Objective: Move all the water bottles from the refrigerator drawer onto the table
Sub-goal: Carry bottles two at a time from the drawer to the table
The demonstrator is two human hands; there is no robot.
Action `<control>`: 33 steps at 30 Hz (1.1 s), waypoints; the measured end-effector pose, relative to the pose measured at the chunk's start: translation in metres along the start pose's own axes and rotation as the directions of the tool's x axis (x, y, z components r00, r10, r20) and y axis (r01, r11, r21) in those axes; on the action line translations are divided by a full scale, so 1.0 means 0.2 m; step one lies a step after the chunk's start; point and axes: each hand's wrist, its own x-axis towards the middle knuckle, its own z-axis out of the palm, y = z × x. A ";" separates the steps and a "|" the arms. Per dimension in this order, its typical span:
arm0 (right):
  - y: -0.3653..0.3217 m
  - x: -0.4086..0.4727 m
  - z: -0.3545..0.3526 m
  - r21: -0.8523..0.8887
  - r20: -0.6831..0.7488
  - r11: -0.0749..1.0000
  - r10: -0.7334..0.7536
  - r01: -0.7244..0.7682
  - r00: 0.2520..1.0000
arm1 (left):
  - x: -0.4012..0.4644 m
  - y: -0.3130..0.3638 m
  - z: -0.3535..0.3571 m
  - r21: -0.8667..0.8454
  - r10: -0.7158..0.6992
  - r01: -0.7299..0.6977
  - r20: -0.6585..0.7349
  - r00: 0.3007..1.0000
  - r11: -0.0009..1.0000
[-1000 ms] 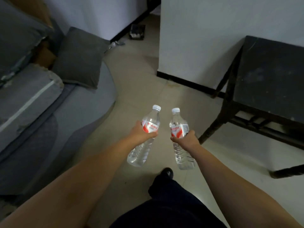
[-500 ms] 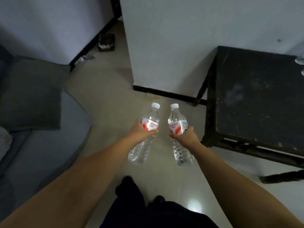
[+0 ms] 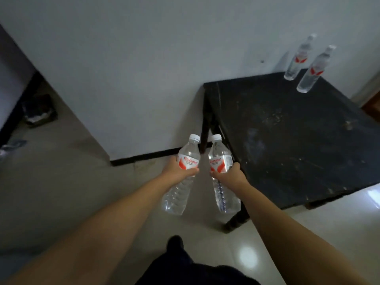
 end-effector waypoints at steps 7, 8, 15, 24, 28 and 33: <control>-0.16 0.22 -0.06 0.166 -0.131 0.981 0.118 -0.096 0.984 | 0.44 0.33 -0.06 0.067 0.040 -0.051 0.150 0.988 0.996; -0.15 0.25 -0.08 0.185 -0.143 0.978 0.129 -0.102 0.981 | 0.48 0.37 -0.04 0.079 0.027 -0.042 0.180 0.983 0.996; -0.15 0.54 -0.34 0.278 -0.238 0.945 0.240 -0.170 0.941 | 0.83 0.67 0.28 0.093 0.034 -0.073 0.368 0.929 0.993; -0.17 0.91 -0.90 0.432 -0.357 0.886 0.338 -0.167 0.871 | 1.19 1.34 0.72 0.190 0.050 -0.157 0.474 0.879 0.969; -0.13 0.97 -1.08 0.478 -0.400 0.861 0.391 -0.175 0.829 | 1.24 1.49 0.90 0.220 0.024 -0.166 0.534 0.845 0.961; -0.07 1.06 -1.27 0.538 -0.486 0.832 0.438 -0.136 0.756 | 1.30 1.69 1.16 0.220 0.058 -0.227 0.583 0.810 0.949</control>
